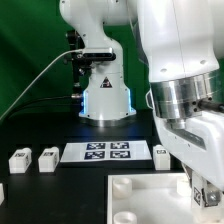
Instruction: Assemble one leg
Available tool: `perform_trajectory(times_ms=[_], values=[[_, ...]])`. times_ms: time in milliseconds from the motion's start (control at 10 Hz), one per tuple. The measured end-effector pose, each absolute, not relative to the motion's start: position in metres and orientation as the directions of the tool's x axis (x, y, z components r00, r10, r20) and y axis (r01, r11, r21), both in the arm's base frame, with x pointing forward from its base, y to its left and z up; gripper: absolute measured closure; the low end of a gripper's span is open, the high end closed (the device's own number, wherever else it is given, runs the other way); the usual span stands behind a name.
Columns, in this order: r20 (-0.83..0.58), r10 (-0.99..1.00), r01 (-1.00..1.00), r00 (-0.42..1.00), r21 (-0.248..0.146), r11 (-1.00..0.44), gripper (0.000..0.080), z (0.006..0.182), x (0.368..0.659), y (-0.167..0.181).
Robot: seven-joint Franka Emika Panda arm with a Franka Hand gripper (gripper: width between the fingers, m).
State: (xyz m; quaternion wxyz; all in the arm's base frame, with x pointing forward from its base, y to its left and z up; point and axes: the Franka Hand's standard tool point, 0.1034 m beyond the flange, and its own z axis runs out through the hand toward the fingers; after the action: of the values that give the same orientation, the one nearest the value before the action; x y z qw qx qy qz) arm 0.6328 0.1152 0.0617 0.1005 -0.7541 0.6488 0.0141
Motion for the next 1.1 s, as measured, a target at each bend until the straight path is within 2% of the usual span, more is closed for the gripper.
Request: perform_trajectory(times_ms=[100, 600, 1000, 1100], values=[[-0.16, -0.982, -0.988, 0.105, -0.125, -0.085, 0.0499, 0.0618, 0.6329, 0.1151], [-0.221, -0.923, -0.943, -0.315, -0.032, 0.33, 0.05, 0.0604, 0.6305, 0.1152], [-0.216, -0.864, -0.884, -0.455, -0.006, 0.467, 0.0499, 0.061, 0.6307, 0.1124], [-0.214, -0.866, -0.886, -0.452, -0.005, 0.464, 0.042, 0.0602, 0.6301, 0.1128]])
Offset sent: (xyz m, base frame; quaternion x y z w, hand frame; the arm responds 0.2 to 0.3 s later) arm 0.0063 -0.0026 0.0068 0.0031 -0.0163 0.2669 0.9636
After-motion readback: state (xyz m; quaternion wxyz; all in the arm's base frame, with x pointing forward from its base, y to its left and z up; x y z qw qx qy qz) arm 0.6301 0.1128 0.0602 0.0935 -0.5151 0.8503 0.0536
